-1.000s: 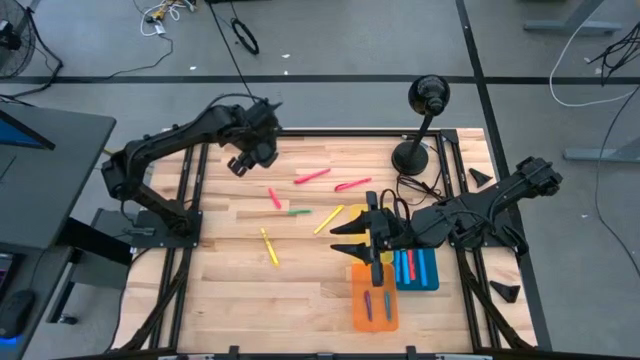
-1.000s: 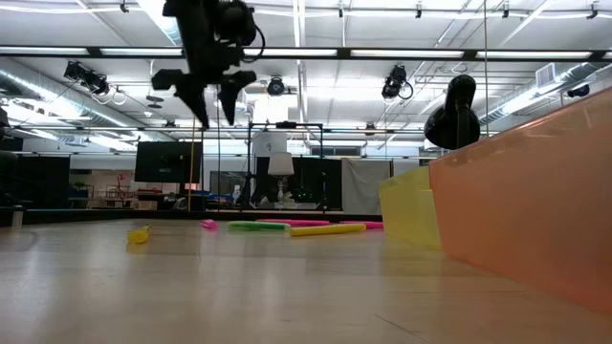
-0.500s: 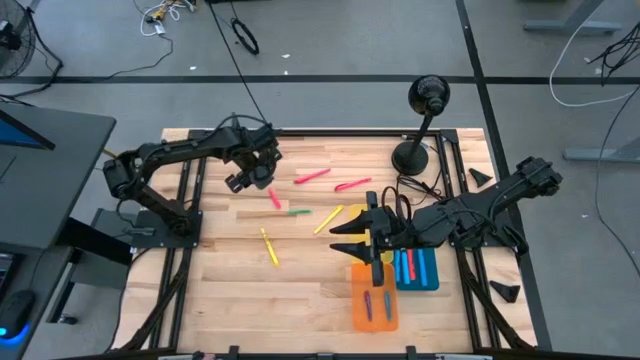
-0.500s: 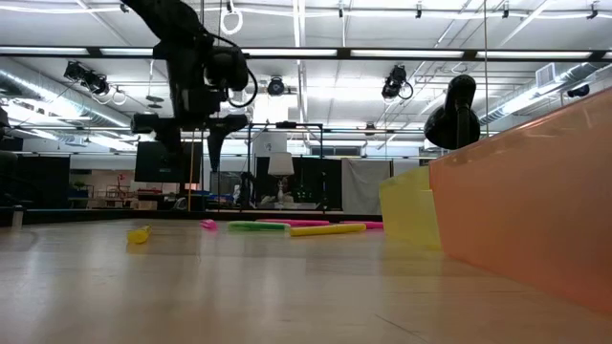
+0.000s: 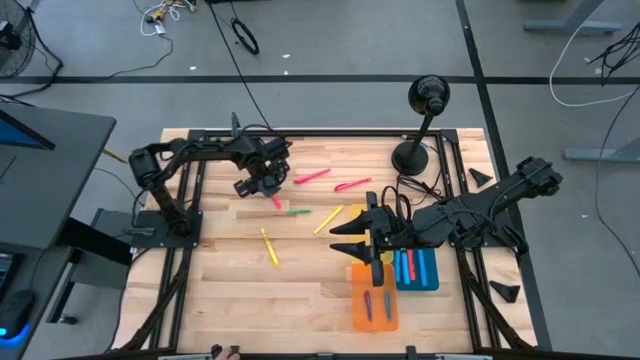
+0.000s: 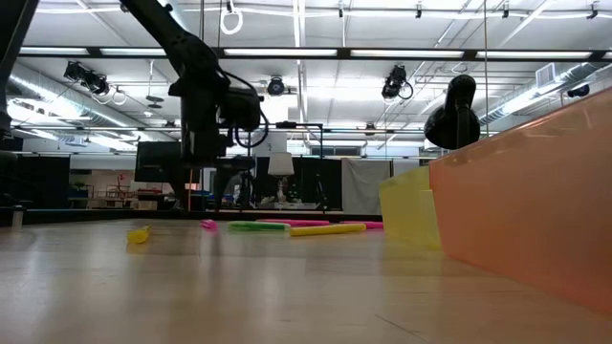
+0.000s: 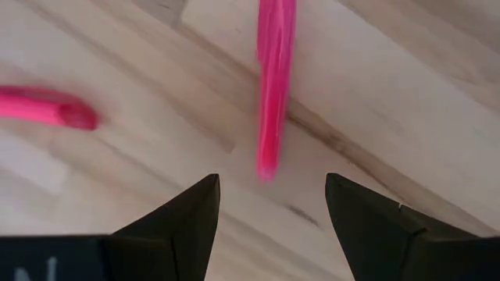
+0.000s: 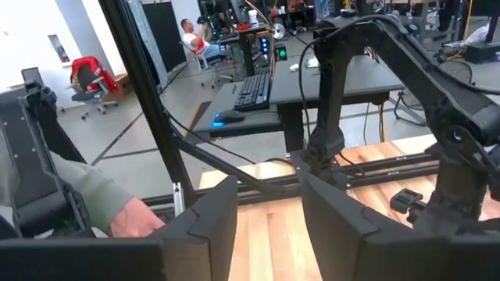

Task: Pick & Place Markers
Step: Put the left pink pen into the orange bin

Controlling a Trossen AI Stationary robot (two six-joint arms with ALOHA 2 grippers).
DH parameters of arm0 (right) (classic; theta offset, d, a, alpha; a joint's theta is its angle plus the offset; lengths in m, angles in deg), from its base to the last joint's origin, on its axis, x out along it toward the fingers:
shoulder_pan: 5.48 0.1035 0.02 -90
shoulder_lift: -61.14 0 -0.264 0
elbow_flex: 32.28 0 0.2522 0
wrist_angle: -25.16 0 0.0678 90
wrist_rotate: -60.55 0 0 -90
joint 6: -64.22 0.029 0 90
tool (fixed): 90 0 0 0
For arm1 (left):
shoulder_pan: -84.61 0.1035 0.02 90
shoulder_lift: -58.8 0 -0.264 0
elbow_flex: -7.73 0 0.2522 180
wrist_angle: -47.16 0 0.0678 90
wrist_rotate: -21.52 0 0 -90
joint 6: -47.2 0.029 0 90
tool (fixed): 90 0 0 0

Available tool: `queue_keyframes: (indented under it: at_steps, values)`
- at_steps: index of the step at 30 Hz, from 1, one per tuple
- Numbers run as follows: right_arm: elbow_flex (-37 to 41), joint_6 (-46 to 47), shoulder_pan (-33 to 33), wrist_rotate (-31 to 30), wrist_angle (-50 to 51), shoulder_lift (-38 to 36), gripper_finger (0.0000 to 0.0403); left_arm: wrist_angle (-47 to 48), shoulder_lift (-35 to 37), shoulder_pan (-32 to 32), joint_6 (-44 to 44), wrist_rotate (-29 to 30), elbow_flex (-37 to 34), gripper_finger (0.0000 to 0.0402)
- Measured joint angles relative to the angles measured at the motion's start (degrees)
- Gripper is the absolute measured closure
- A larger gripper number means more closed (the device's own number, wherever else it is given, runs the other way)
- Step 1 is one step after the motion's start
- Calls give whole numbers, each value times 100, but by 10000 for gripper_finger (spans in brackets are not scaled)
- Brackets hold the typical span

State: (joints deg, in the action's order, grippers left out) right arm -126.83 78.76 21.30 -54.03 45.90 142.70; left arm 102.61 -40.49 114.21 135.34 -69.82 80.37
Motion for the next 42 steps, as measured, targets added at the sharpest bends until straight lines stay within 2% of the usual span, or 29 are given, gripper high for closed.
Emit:
queue_keyframes:
  at_steps: [5,10,25,29,38,40,42]
  values:
    - [0,-21,-23,0,75,0,258,-98,-205,4,-6,-11,0,163]
    - [0,-23,-90,0,102,0,258,-248,-209,4,-2,-339,0,164]
    - [0,-7,-164,0,308,2,258,-315,-508,-57,92,-386,24,167]
    - [0,-4,-164,-1,312,2,258,-148,-518,-55,95,-392,22,205]
    - [0,1,-164,-2,298,2,258,179,-522,-81,38,-393,15,350]
    - [0,71,-164,-2,297,2,258,201,-522,-118,-204,-374,15,372]
    - [0,149,-164,-2,298,2,258,218,-522,-154,-434,-361,15,374]
